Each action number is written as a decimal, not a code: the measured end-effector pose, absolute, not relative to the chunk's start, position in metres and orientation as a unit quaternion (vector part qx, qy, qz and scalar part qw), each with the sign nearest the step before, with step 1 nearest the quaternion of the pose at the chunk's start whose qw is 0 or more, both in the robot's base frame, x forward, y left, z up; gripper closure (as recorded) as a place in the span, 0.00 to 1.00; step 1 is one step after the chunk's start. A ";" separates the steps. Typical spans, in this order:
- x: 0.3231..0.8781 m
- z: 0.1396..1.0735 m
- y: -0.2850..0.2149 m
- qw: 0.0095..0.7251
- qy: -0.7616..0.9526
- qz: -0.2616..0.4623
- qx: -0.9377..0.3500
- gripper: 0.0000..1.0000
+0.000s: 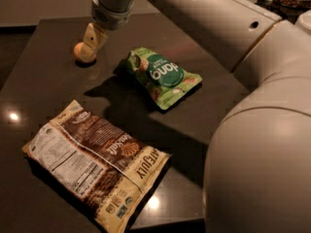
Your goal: Move orange near green rice chip bag
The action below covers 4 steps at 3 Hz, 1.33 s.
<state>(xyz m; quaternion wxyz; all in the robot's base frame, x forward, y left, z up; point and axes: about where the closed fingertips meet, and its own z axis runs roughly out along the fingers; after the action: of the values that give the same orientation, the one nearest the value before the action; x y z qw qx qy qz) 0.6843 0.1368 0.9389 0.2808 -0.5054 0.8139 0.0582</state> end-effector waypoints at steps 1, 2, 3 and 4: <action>0.707 0.933 0.142 0.306 0.827 0.058 -0.468 0.00; 0.724 0.924 0.153 0.314 0.833 0.063 -0.451 0.00; 0.738 0.912 0.162 0.314 0.841 0.064 -0.435 0.00; 0.750 0.899 0.166 0.314 0.848 0.068 -0.421 0.00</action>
Offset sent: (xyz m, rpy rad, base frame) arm 0.0648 0.0288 -0.0225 0.1056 -0.0369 -0.1525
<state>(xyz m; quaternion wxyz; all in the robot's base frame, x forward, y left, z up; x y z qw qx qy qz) 0.7498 0.1664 0.8995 0.3145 -0.4215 0.8479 0.0678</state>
